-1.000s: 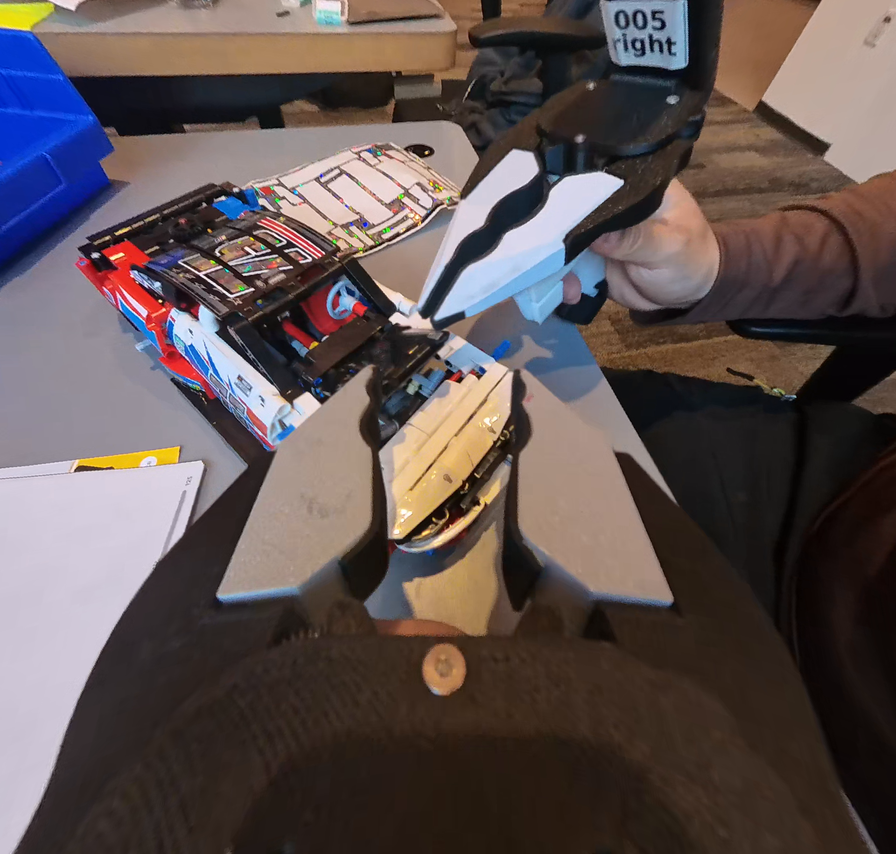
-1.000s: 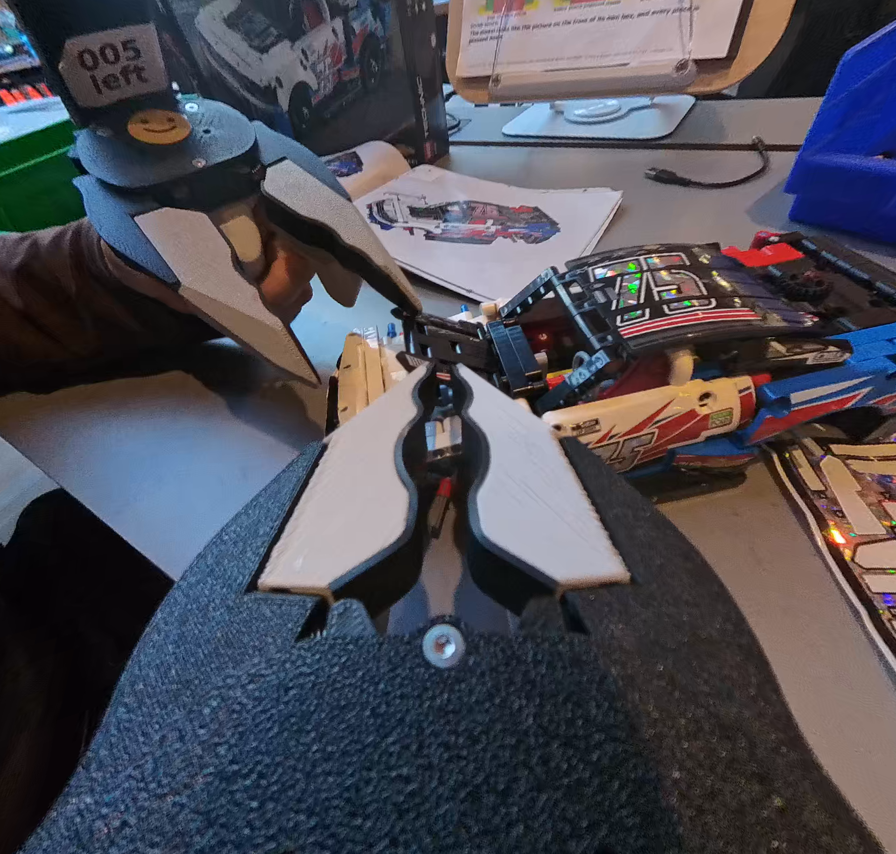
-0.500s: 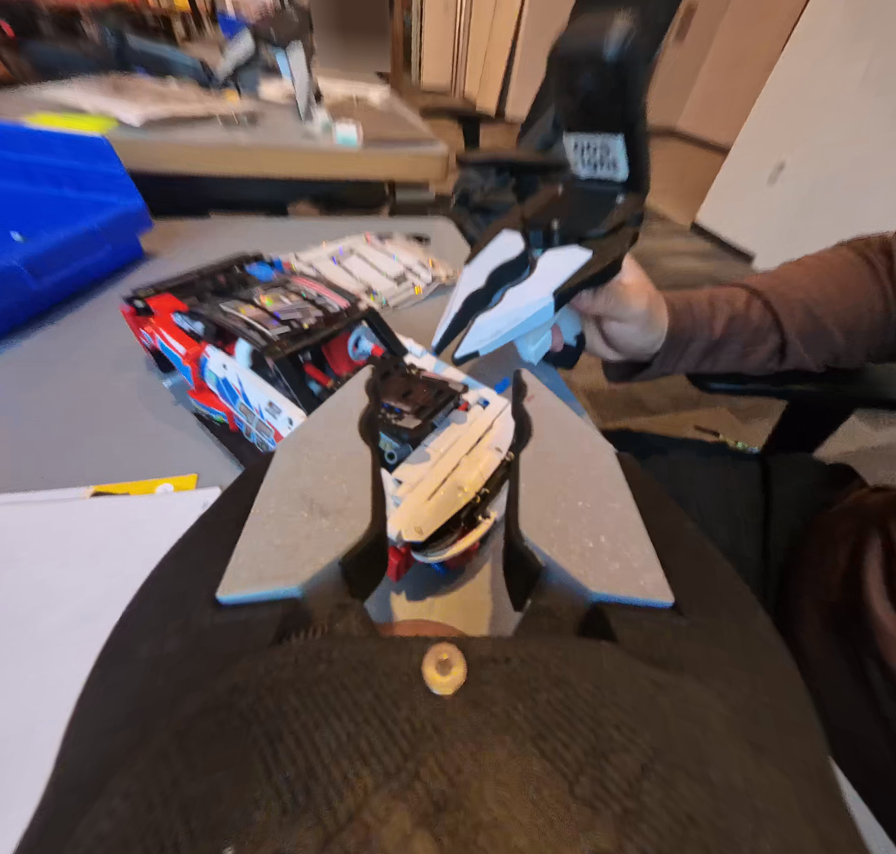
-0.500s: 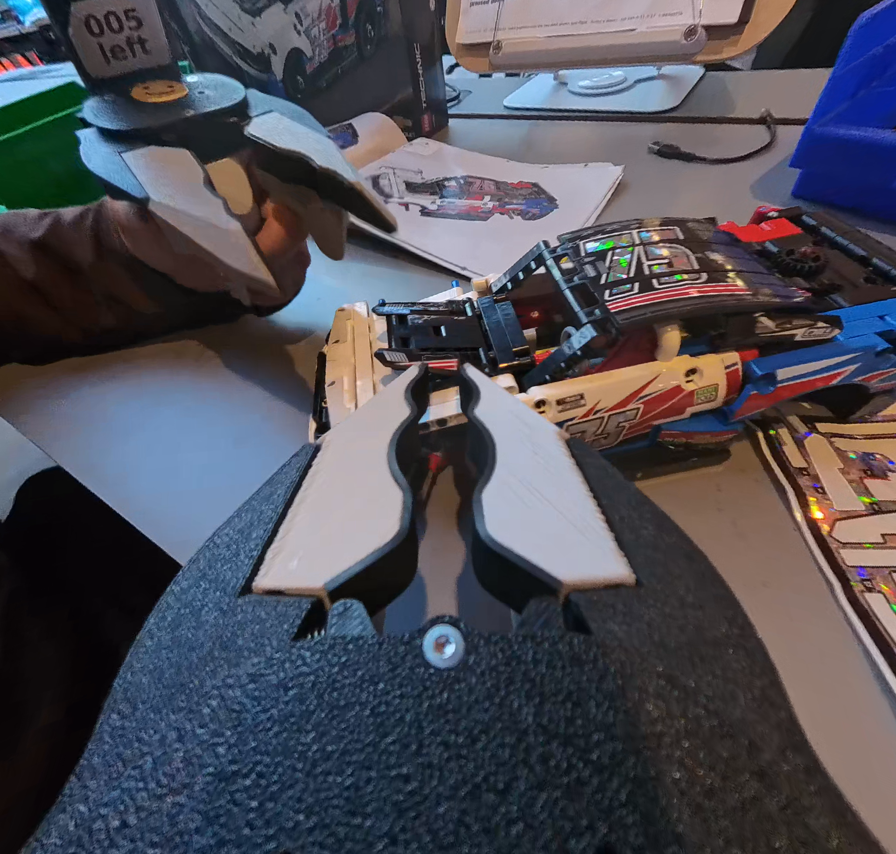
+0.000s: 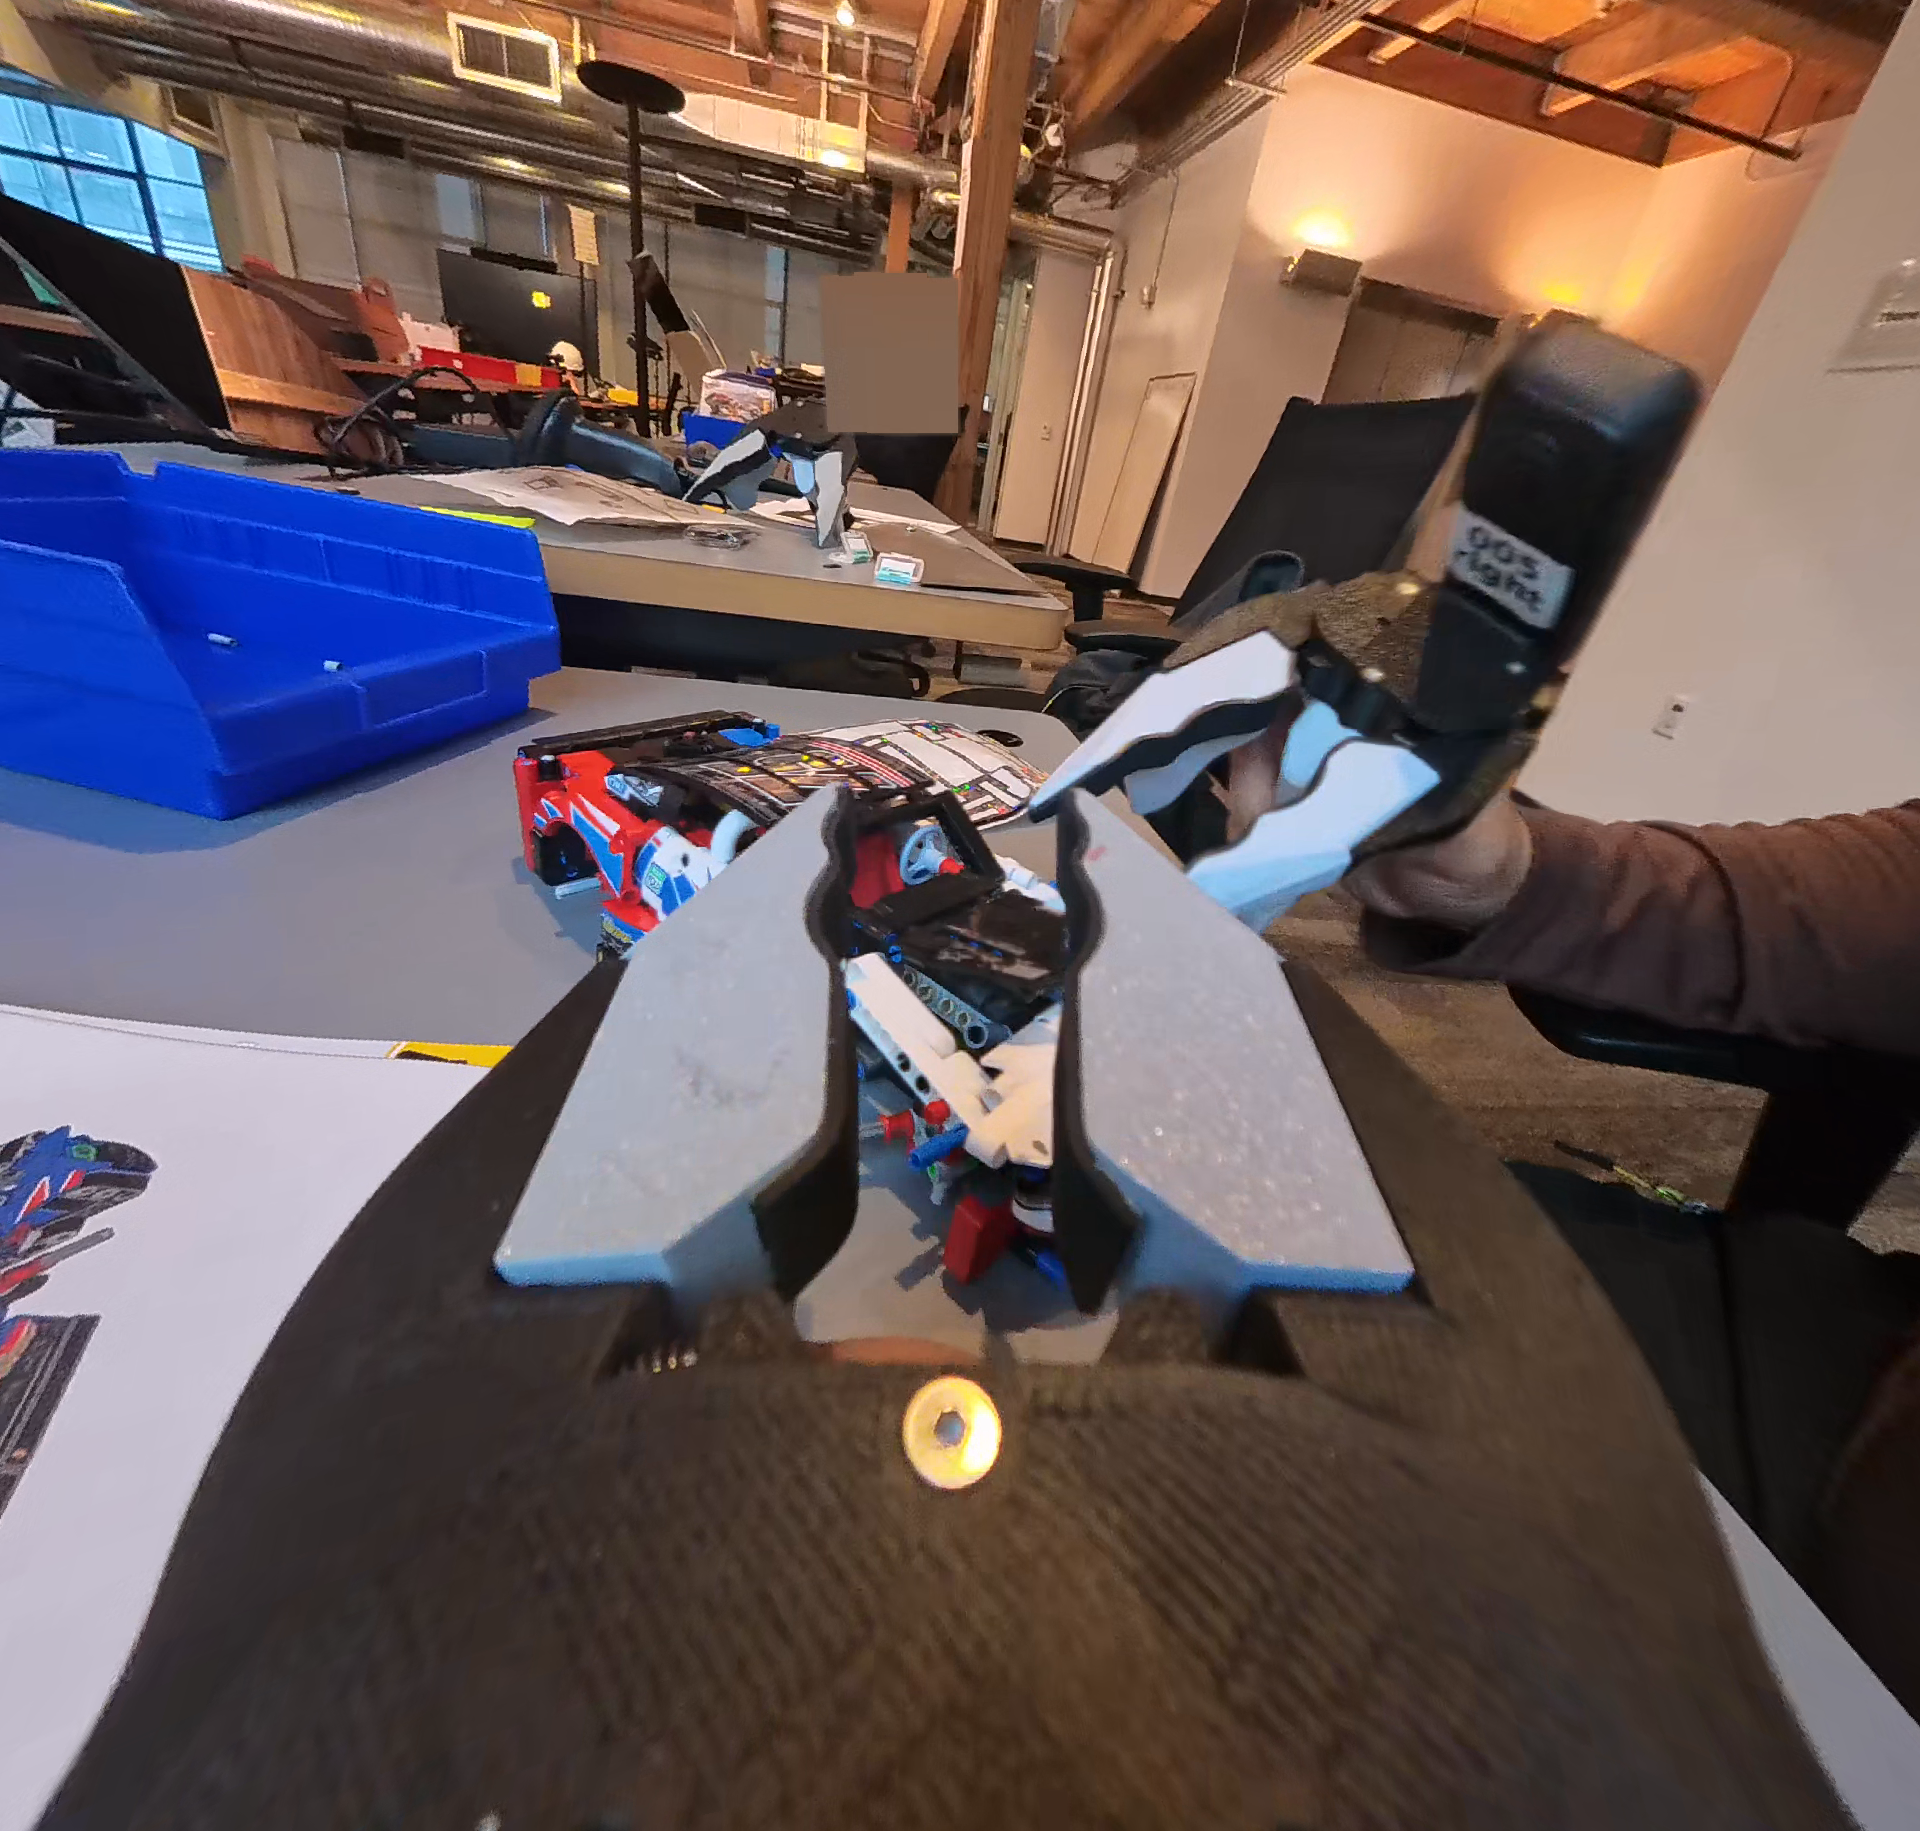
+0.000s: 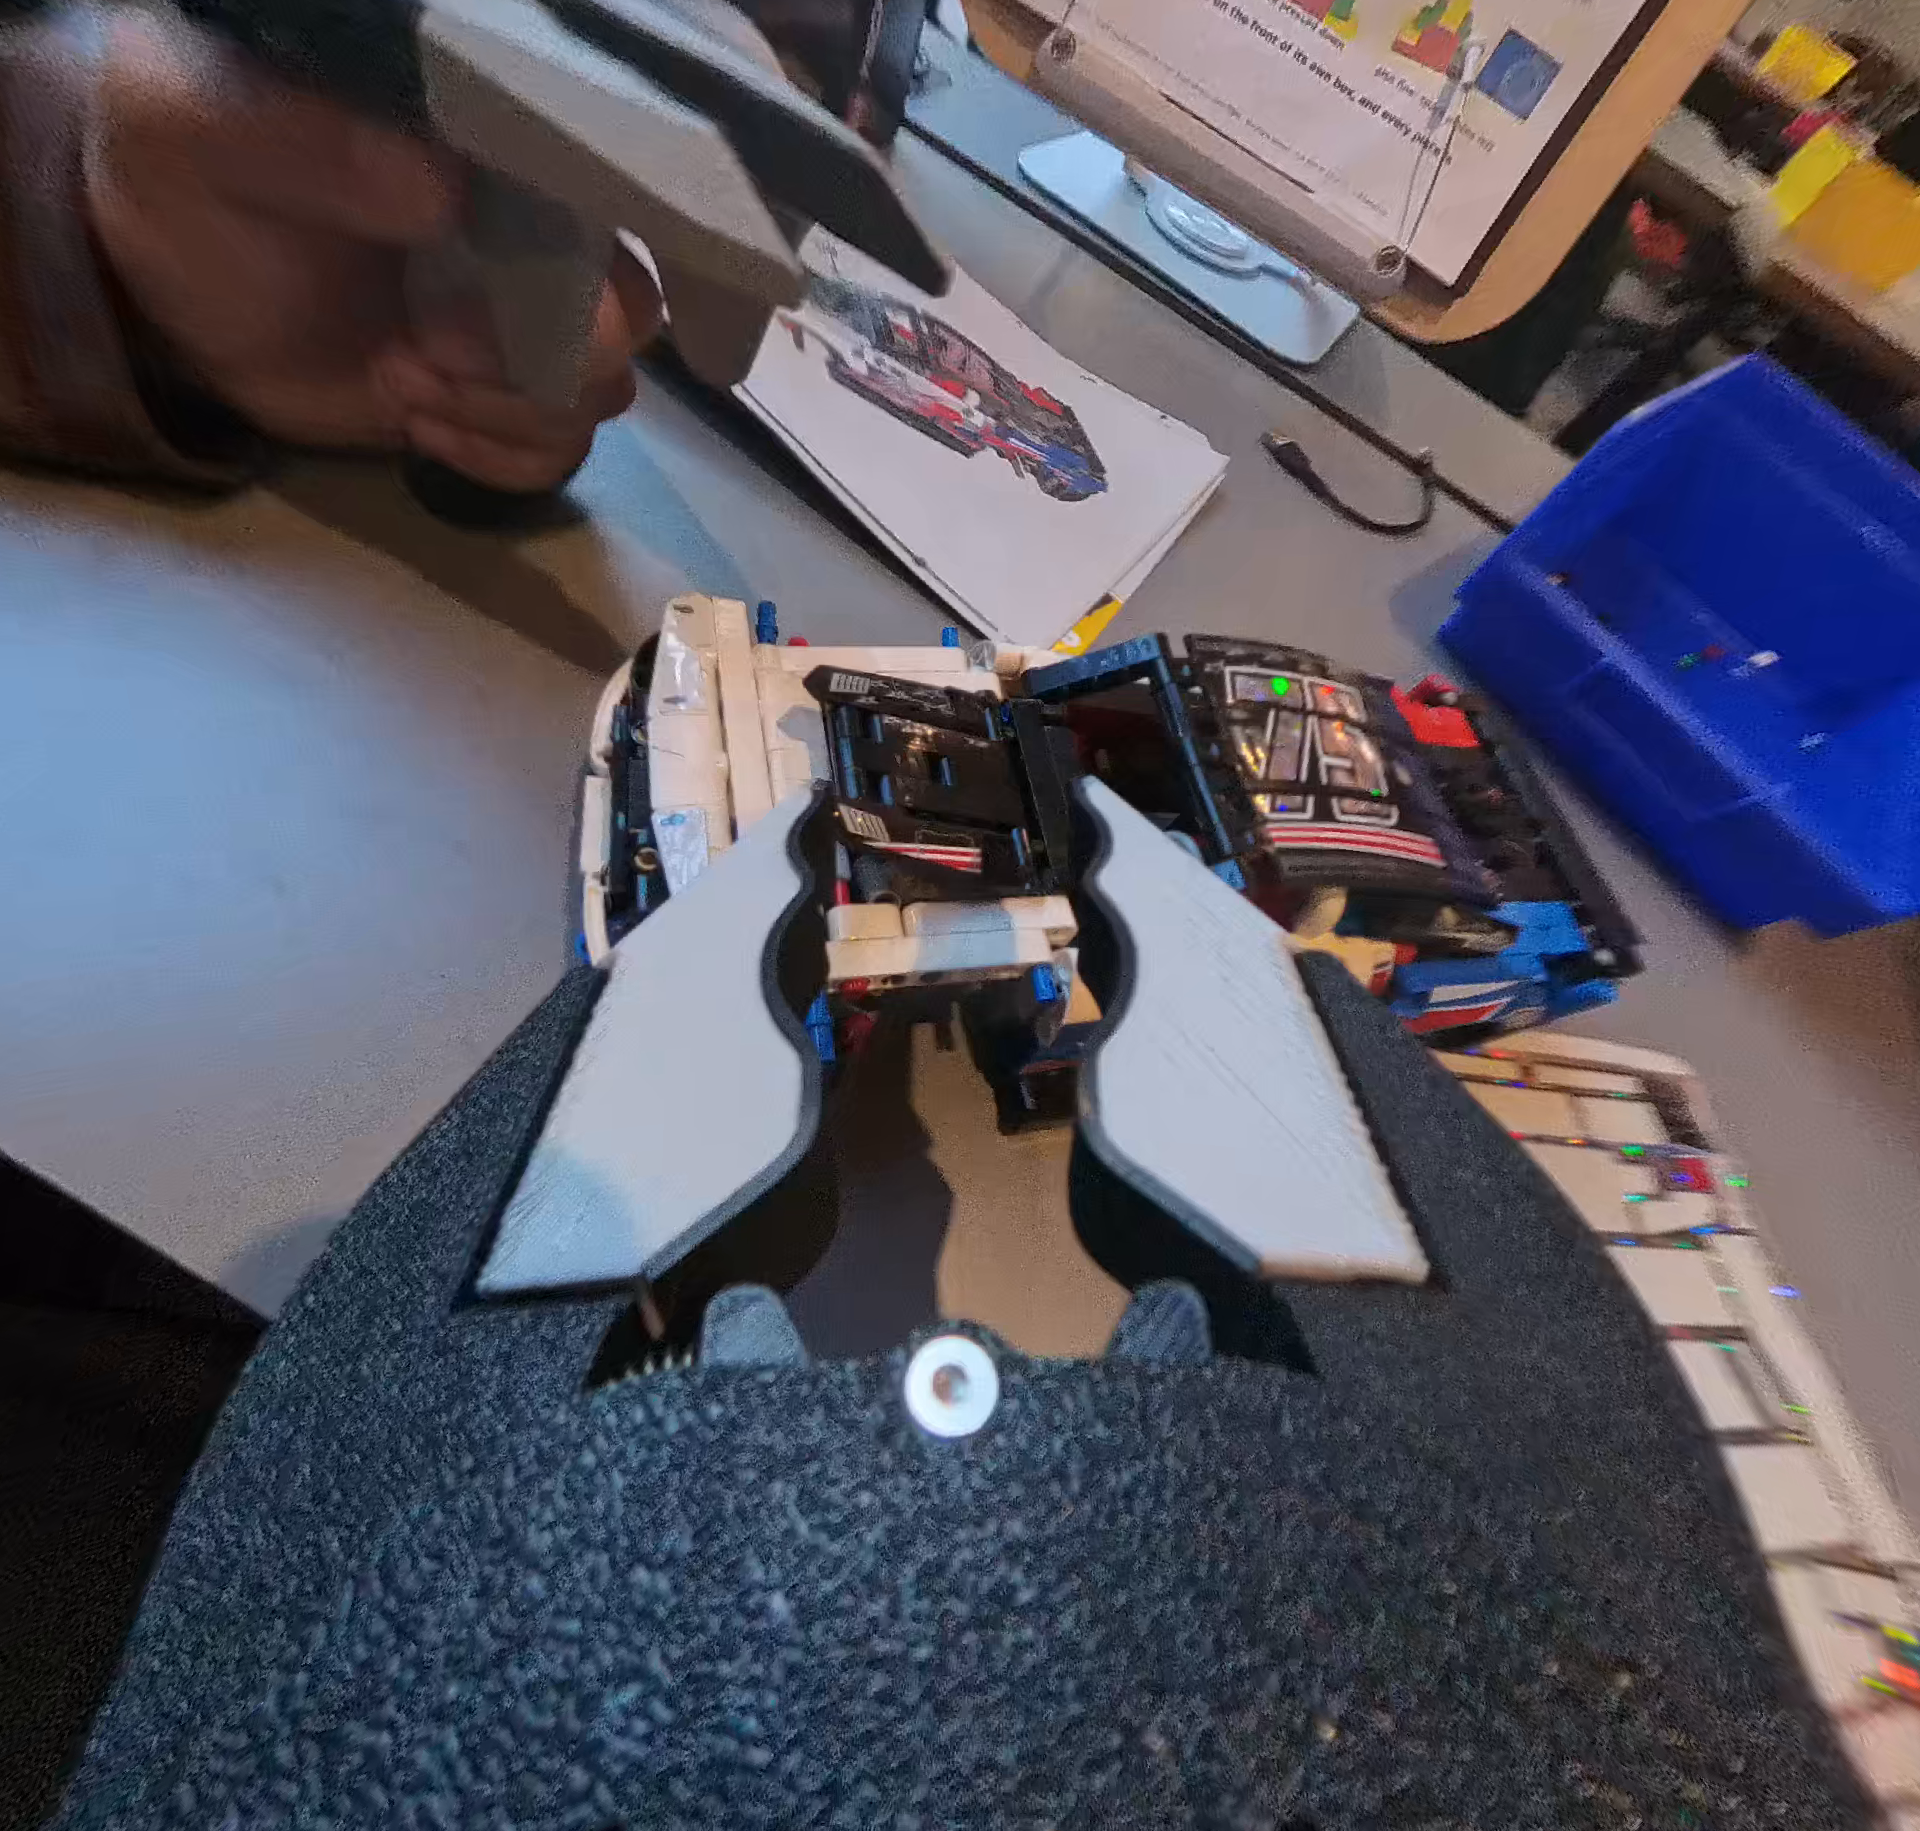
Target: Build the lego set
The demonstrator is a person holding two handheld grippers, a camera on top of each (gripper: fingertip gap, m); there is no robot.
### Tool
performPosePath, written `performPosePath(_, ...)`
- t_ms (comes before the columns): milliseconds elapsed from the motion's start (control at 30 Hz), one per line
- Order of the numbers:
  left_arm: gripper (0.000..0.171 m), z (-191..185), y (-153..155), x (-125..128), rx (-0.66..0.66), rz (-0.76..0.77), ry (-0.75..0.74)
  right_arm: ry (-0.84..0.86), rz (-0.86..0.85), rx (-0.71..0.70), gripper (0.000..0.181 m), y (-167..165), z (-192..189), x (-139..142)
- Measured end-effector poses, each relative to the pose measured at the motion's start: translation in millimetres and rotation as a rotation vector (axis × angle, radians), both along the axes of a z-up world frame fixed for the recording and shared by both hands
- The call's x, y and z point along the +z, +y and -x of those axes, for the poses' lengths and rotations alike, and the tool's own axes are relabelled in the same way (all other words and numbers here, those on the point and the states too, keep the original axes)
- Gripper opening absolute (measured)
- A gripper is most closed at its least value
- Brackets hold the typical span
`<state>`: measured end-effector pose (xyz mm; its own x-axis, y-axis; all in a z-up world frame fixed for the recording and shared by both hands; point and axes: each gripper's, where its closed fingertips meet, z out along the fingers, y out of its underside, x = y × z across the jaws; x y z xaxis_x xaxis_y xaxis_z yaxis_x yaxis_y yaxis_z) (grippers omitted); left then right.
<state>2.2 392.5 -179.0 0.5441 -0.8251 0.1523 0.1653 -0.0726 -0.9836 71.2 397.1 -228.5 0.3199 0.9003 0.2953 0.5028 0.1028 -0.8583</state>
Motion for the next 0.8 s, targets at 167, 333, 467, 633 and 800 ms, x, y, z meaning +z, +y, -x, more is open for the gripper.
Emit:
performPosePath(167, 0.035, -2, 1, -2, 0.002, 0.004, 0.020, -0.130, -0.101, 0.005, 0.051, -10, 14, -5)
performPosePath(333, 0.035, -2, 1, -2, 0.005, 0.000, 0.019, -0.238, -0.213, -0.038, 0.044, 1, 14, -7)
performPosePath(467, 0.035, -3, 0, -2, -0.004, -0.002, 0.023, -0.273, -0.269, -0.047, 0.051, 7, 14, 2)
performPosePath(633, 0.035, -4, -1, -2, -0.006, -0.005, 0.025, -0.264, -0.393, -0.088, 0.029, 20, 11, 26)
performPosePath(800, 0.035, -4, -1, -2, -0.015, -0.003, 0.024, -0.254, -0.347, -0.178, 0.019, 57, -1, 31)
